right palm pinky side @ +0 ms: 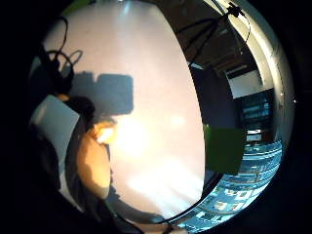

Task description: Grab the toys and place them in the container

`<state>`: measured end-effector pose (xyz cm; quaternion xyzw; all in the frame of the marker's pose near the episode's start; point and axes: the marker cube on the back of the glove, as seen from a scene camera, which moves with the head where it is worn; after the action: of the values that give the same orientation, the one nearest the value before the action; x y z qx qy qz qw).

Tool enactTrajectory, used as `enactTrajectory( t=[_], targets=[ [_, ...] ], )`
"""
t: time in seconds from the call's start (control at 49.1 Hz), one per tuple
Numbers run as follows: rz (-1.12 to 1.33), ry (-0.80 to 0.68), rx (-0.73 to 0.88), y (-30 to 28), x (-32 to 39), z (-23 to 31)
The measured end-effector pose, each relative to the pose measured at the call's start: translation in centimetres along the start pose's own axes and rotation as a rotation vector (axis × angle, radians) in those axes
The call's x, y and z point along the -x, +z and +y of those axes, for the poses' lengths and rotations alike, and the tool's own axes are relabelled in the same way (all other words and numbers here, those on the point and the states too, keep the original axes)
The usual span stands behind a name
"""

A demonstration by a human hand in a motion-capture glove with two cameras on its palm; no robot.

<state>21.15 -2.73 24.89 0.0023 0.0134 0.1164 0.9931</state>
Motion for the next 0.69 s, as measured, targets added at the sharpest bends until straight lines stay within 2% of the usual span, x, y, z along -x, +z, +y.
enactTrajectory(
  t=[0.265,0.693],
  targets=[
    [-0.024,0.026,0.083,-5.3,1.0,-1.3],
    [-0.099,-0.067,-0.074,-22.9,11.8,-3.3]
  ],
)
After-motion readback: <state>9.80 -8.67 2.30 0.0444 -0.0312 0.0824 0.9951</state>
